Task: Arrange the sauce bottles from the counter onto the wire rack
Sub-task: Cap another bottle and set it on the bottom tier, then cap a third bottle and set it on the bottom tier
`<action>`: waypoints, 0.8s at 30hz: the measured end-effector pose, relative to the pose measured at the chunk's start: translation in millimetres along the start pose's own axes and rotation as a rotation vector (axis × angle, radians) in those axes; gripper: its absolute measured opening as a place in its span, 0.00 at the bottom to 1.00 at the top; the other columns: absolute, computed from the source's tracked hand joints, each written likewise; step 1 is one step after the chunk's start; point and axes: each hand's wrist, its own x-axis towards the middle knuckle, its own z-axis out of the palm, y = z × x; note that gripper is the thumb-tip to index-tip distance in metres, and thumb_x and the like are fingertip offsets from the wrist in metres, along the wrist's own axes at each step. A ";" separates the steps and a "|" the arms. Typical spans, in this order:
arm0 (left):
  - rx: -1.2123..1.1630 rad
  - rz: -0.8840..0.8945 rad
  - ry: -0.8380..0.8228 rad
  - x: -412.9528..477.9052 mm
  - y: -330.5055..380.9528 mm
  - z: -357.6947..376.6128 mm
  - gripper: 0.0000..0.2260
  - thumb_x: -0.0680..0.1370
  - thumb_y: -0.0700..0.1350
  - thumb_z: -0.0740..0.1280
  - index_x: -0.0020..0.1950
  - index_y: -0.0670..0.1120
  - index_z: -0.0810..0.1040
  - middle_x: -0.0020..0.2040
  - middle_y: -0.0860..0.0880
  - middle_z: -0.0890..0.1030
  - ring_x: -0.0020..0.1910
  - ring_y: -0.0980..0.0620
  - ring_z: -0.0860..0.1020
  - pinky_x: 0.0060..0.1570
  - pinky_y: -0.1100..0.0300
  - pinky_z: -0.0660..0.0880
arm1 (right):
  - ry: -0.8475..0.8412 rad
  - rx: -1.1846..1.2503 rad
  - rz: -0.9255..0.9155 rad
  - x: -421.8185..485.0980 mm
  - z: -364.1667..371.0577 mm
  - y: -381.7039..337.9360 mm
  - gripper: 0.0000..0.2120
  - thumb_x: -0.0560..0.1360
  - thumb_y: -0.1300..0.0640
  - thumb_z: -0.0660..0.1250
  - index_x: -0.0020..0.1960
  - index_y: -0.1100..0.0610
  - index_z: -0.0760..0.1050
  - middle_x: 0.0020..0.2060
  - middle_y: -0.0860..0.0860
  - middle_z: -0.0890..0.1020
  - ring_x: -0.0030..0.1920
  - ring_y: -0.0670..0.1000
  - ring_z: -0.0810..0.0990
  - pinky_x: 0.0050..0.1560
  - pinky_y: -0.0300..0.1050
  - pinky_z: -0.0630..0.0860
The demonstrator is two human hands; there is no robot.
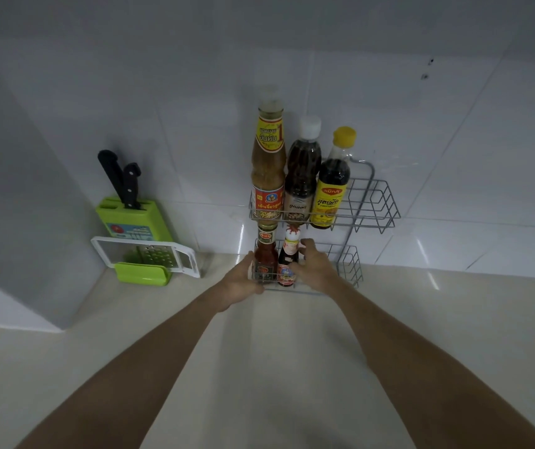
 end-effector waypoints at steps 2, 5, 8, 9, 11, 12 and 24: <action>-0.030 -0.010 0.055 -9.3 -9.1 -0.2 0.41 0.74 0.34 0.69 0.80 0.49 0.49 0.80 0.48 0.56 0.78 0.47 0.57 0.70 0.56 0.62 | -0.018 0.017 0.004 -11.2 -6.9 2.8 0.30 0.76 0.57 0.67 0.73 0.59 0.58 0.70 0.61 0.71 0.69 0.62 0.71 0.65 0.55 0.72; -0.080 0.031 0.133 -30.5 -19.2 9.9 0.38 0.74 0.33 0.67 0.79 0.50 0.55 0.79 0.49 0.59 0.77 0.47 0.59 0.72 0.55 0.61 | 0.004 0.044 -0.073 -41.2 -23.3 10.5 0.26 0.77 0.58 0.66 0.72 0.58 0.63 0.69 0.58 0.73 0.69 0.57 0.71 0.66 0.49 0.70; -0.158 0.113 0.145 -58.1 -27.5 36.5 0.33 0.75 0.31 0.65 0.77 0.51 0.61 0.76 0.50 0.64 0.76 0.48 0.61 0.69 0.59 0.62 | 0.114 0.089 -0.181 -87.2 -44.1 22.9 0.18 0.76 0.65 0.65 0.65 0.57 0.72 0.60 0.53 0.79 0.62 0.52 0.77 0.60 0.38 0.72; -0.176 0.123 0.128 -67.3 -30.0 47.2 0.32 0.75 0.31 0.65 0.76 0.50 0.62 0.76 0.50 0.64 0.76 0.49 0.62 0.69 0.58 0.62 | 0.152 0.097 -0.207 -103.9 -49.8 28.1 0.17 0.76 0.67 0.65 0.63 0.58 0.74 0.57 0.50 0.80 0.59 0.50 0.79 0.57 0.32 0.72; -0.174 0.149 0.063 -88.0 -34.9 76.6 0.31 0.75 0.29 0.64 0.75 0.50 0.64 0.76 0.50 0.66 0.76 0.50 0.62 0.70 0.59 0.62 | 0.212 0.095 -0.252 -144.8 -57.9 43.8 0.16 0.75 0.69 0.63 0.60 0.58 0.77 0.53 0.47 0.81 0.55 0.45 0.80 0.53 0.23 0.71; -0.168 0.168 0.025 -95.4 -36.2 88.6 0.30 0.75 0.29 0.64 0.74 0.49 0.65 0.75 0.50 0.66 0.76 0.51 0.63 0.69 0.61 0.61 | 0.236 0.079 -0.281 -160.5 -59.4 51.3 0.16 0.74 0.70 0.63 0.59 0.57 0.78 0.51 0.46 0.81 0.53 0.44 0.80 0.53 0.23 0.71; 0.259 0.377 -0.464 -168.8 -48.3 198.0 0.36 0.70 0.39 0.74 0.75 0.52 0.64 0.71 0.59 0.68 0.70 0.64 0.65 0.58 0.81 0.61 | -0.175 -0.419 -0.137 -291.9 -12.4 201.7 0.23 0.71 0.62 0.63 0.66 0.55 0.74 0.62 0.52 0.79 0.60 0.57 0.76 0.59 0.41 0.67</action>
